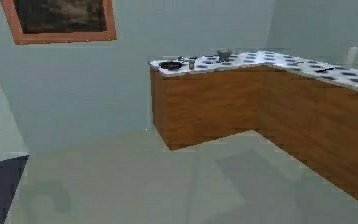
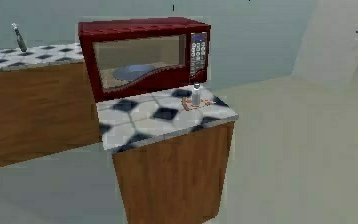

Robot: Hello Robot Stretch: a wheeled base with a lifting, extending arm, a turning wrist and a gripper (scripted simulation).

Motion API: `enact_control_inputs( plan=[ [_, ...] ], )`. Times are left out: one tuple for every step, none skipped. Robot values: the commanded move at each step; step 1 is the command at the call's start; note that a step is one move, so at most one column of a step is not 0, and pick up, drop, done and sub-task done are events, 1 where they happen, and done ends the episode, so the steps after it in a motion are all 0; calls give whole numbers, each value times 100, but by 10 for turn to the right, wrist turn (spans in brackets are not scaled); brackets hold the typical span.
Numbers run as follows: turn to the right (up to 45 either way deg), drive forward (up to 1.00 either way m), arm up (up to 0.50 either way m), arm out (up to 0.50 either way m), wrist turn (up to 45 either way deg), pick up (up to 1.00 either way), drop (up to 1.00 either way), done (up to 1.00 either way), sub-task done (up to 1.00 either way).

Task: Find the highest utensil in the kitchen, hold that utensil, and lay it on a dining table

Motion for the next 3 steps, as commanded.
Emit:
enact_control_inputs(
  plan=[
    [-60, 0, 0, 0, 0, 0, 0, 0, 0],
    [0, 10, 0, 0, 0, 0, 0, 0, 0],
    [150, 0, 0, 0, 0, 0, 0, 0, 0]
  ],
)
